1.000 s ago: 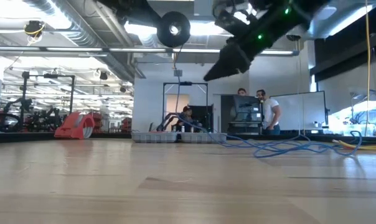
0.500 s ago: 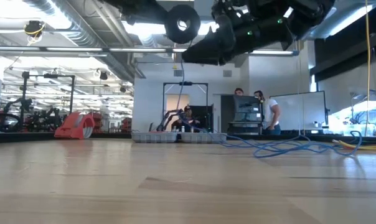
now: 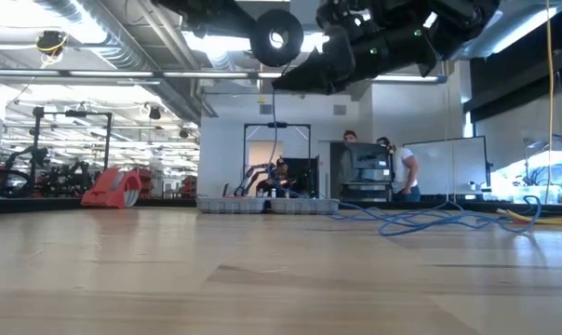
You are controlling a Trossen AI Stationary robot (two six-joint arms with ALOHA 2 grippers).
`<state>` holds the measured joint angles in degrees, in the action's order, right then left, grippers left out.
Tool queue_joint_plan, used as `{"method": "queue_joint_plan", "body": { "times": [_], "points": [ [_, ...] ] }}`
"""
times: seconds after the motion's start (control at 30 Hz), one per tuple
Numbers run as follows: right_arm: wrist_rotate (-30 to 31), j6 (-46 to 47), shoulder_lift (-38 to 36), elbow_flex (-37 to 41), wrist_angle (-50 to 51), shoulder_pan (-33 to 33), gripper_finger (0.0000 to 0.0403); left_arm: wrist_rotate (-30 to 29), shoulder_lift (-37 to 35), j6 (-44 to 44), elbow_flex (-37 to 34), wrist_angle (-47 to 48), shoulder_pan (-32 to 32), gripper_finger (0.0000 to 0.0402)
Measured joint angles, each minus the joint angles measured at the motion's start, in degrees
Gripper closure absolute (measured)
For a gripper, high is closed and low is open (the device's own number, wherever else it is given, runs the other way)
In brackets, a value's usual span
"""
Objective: Coil cords
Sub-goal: Uncoil the blue wire from the spool
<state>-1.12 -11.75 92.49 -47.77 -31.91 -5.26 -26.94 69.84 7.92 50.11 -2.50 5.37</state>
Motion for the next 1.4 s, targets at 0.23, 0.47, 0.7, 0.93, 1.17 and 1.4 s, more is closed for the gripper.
{"method": "queue_joint_plan", "body": {
  "times": [0.23, 0.47, 0.7, 0.93, 1.17, 1.4],
  "points": [
    [6.7, -0.5, -0.9, 0.0, 0.1, 0.0, 0.0396, 0.0, 0.0, -0.3, 0.0, 3.4, 0.3, 0.0402],
    [18.5, -4.2, -5.3, 0.0, 5.0, 2.7, 0.0398, -0.5, 0.0, -1.3, 0.0, 7.4, -0.1, 0.0402],
    [16.5, -6.5, -9.6, 0.0, 1.8, 10.2, 0.0399, -3.4, 0.0, -7.2, 0.0, 7.0, -4.0, 0.0402],
    [4.4, -7.0, -7.5, -0.1, -3.7, 13.7, 0.0399, -1.2, 1.9, -8.1, 0.0, -6.0, -3.4, 0.0402],
    [9.3, -12.8, -7.1, -0.1, 8.7, 13.1, 0.0398, -3.3, 0.8, -2.9, 0.0, -8.6, 0.4, 0.0402],
    [26.3, -18.4, -7.1, -0.1, 19.2, 13.1, 0.0398, -4.4, -1.8, 1.5, 0.0, -7.3, 4.6, 0.0402]
  ]
}}
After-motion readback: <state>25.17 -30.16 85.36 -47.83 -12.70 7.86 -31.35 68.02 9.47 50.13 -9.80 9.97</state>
